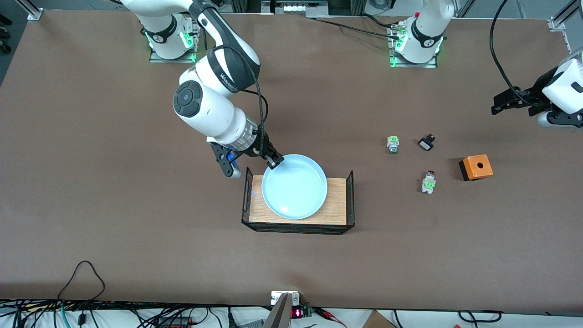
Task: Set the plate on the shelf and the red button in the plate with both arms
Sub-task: 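Lower the plate onto the tray and open the right gripper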
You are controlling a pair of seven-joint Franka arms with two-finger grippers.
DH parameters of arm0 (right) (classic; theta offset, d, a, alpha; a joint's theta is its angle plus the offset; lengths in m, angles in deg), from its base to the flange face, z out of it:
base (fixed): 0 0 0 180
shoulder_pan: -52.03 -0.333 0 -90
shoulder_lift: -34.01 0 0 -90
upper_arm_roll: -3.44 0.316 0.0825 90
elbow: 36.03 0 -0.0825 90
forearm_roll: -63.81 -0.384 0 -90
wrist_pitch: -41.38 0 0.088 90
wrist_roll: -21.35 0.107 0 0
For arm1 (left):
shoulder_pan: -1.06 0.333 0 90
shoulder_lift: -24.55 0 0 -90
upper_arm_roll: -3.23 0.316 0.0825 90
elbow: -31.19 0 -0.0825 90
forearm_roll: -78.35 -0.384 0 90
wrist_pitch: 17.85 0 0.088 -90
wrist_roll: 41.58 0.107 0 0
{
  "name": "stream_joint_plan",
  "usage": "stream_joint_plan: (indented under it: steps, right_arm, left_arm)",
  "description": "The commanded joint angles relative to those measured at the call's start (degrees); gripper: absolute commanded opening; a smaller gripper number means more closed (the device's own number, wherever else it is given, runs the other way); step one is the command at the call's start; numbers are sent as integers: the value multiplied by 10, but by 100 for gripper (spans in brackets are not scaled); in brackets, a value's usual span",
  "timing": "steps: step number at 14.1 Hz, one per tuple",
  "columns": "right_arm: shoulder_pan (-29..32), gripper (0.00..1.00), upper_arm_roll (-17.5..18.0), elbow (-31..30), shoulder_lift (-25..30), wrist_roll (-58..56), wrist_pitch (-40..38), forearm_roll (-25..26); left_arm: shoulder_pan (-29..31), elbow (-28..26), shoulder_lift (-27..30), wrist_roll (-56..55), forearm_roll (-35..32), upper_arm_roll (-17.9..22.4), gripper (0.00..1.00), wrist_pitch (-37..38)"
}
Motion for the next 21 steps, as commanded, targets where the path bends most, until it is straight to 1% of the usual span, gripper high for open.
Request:
stream_joint_plan:
  steps: [1,5,11,12,13,14,18,19,21]
  right_arm:
    - [-7,0,-4,19,-13,3,7,-2]
    - [-5,0,-4,18,-23,-1,19,10]
    - [-3,0,-4,18,-36,-7,20,10]
    - [-3,2,-5,20,-40,-2,20,9]
    - [-2,36,-5,26,-42,3,20,7]
    - [-4,99,-5,28,-45,7,19,9]
    - [-7,100,-5,37,-40,7,12,11]
    - [-6,100,-6,42,-35,7,0,11]
    - [-5,100,-11,63,-24,7,-50,11]
  left_arm:
    - [4,12,-5,3,7,-1,100,9]
    - [4,11,-5,3,7,0,100,9]
    - [4,11,-5,3,7,0,100,10]
    - [4,11,-5,3,7,-1,100,10]
    - [4,11,-5,3,7,-1,100,10]
    - [5,11,-5,3,7,-1,100,10]
    - [4,11,-5,3,7,-1,100,10]
    - [5,11,-5,3,7,-1,100,10]
    - [5,11,-5,2,8,0,100,10]
